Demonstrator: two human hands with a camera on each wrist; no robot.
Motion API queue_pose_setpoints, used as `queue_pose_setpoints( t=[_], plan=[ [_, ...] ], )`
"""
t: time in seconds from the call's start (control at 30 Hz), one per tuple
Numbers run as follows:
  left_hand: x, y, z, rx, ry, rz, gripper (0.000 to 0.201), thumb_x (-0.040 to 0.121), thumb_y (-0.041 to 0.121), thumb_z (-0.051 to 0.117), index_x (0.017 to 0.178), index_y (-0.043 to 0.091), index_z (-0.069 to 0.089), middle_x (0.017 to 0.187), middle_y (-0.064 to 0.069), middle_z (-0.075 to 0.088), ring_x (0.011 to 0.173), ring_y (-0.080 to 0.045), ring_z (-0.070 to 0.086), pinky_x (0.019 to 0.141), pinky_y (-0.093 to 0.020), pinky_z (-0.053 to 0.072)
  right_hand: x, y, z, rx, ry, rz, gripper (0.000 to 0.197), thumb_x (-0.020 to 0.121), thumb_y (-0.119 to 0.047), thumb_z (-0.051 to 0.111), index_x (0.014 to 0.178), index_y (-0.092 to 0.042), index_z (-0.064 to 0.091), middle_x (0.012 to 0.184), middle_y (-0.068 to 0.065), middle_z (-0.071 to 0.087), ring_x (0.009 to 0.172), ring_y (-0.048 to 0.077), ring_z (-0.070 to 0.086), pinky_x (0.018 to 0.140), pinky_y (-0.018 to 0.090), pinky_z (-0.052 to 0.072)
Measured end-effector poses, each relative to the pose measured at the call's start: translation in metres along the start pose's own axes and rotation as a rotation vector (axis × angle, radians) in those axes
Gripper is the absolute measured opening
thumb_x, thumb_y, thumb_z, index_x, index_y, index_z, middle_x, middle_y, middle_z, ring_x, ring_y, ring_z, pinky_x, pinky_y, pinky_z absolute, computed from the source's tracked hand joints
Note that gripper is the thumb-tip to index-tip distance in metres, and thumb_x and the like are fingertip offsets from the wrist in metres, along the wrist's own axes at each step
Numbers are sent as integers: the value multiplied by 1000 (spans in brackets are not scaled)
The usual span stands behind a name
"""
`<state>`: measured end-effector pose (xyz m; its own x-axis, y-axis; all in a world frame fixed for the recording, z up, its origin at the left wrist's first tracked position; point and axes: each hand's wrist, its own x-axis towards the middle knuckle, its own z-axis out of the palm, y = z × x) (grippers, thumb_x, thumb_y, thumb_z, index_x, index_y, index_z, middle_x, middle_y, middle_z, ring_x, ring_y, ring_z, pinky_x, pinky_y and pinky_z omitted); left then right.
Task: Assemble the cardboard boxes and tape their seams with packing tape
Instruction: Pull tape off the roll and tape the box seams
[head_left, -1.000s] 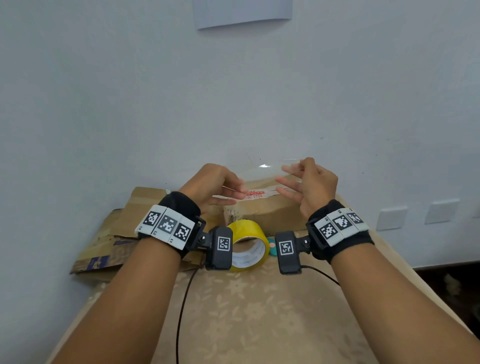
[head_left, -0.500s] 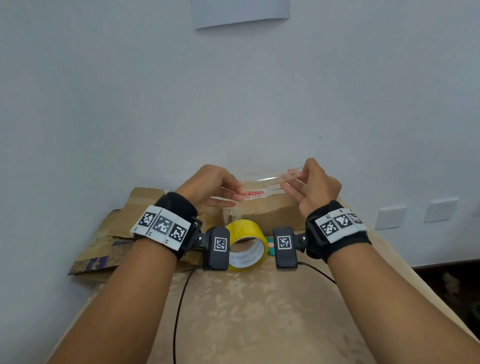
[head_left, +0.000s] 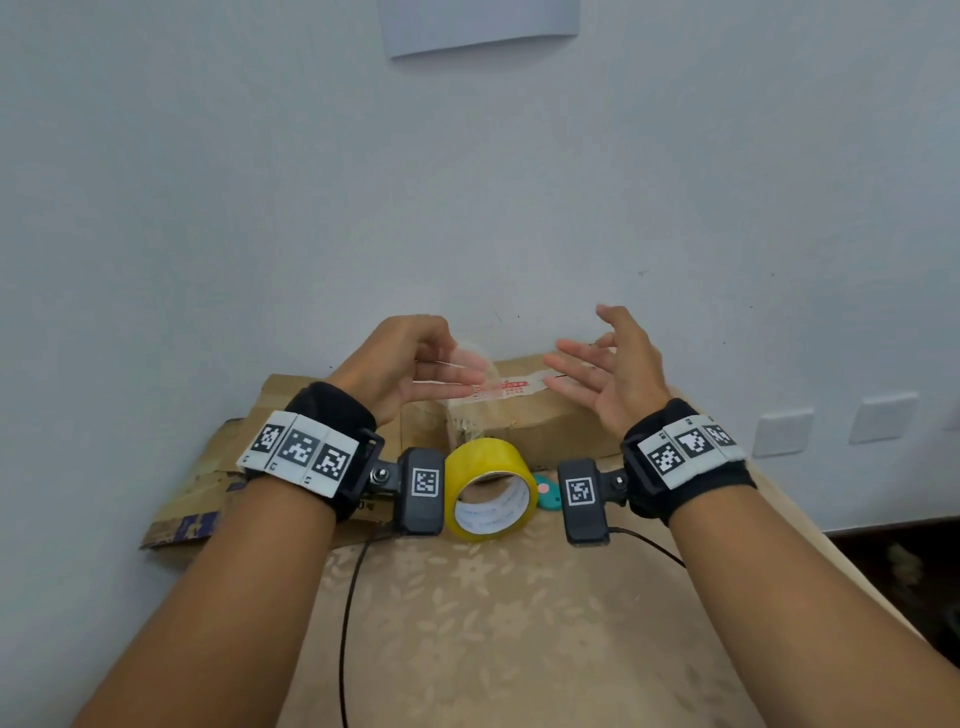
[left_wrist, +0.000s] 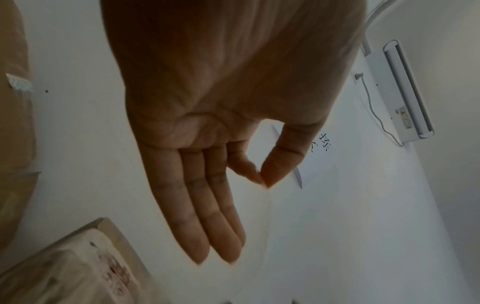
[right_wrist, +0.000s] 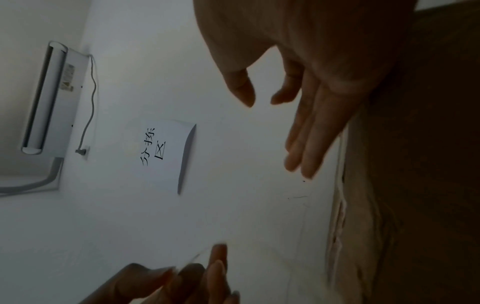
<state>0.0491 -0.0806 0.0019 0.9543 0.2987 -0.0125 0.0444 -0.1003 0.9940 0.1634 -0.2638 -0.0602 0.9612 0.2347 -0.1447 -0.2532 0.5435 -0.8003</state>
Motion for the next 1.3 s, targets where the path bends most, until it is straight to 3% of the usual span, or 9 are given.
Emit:
queue_pose_setpoints(
  t=[0.13, 0.3, 0.47, 0.57, 0.7, 0.83, 0.93, 1.1, 1.3],
  plan=[
    [1, 3, 3, -92, -10, 29, 22, 91, 3, 42, 70, 8, 48, 109, -30, 73, 99, -37, 74, 87, -41, 63, -2, 1, 7, -173, -257, 67, 66, 85, -54, 77, 137, -21, 52, 133, 16, 61, 113, 36, 69, 100, 56, 56],
    [0, 8, -1, -264, -73, 81, 20, 94, 7, 41, 75, 14, 46, 111, -32, 72, 110, -41, 71, 99, -50, 56, -8, 7, 15, -240, -385, 188, 70, 88, -59, 71, 143, -23, 47, 134, 22, 60, 110, 39, 71, 103, 52, 55],
    [2, 7, -1, -366, -153, 105, 18, 92, 10, 41, 75, 14, 47, 119, -34, 67, 117, -43, 67, 108, -58, 48, -14, 8, 19, -93, -502, 357, 70, 91, -59, 66, 140, -14, 43, 122, 32, 68, 108, 47, 71, 96, 53, 58],
    [3, 6, 0, -379, -153, 107, 18, 92, 9, 40, 75, 14, 47, 119, -34, 67, 116, -43, 67, 108, -59, 47, -15, 6, 18, -13, -489, 330, 62, 95, -41, 70, 142, -9, 46, 115, 29, 72, 103, 40, 74, 84, 45, 64],
    [5, 4, -1, -390, -120, 110, 19, 92, 9, 40, 75, 14, 46, 117, -34, 68, 115, -43, 68, 108, -59, 47, -12, 5, 13, 27, -408, 268, 36, 95, -13, 69, 129, -5, 58, 111, 28, 73, 98, 36, 76, 78, 40, 65],
    [8, 0, -2, -372, -110, 96, 20, 92, 9, 40, 74, 15, 45, 117, -32, 69, 114, -42, 69, 108, -59, 48, -4, 4, 8, 34, -322, 152, 45, 89, 9, 68, 132, -2, 58, 98, 22, 75, 86, 30, 77, 73, 37, 65],
    [10, -1, -2, -370, -109, 93, 20, 92, 9, 41, 74, 15, 45, 117, -32, 69, 114, -42, 69, 107, -58, 48, -2, 3, 8, 30, -300, 130, 41, 91, 3, 70, 130, -1, 60, 98, 21, 73, 84, 30, 76, 73, 40, 65],
    [10, -3, 0, -369, -98, 92, 20, 92, 9, 41, 73, 14, 46, 117, -31, 70, 112, -41, 70, 105, -57, 50, 2, 3, 10, -42, -329, 161, 46, 90, -37, 78, 124, -7, 69, 97, 13, 72, 80, 24, 75, 73, 43, 64],
    [9, -6, -6, -376, -70, 79, 20, 92, 9, 41, 73, 14, 45, 113, -30, 70, 111, -42, 70, 103, -56, 53, 4, 5, 9, 15, -350, 122, 24, 96, -27, 71, 101, -4, 76, 94, 10, 74, 81, 23, 74, 75, 42, 64]
  ],
)
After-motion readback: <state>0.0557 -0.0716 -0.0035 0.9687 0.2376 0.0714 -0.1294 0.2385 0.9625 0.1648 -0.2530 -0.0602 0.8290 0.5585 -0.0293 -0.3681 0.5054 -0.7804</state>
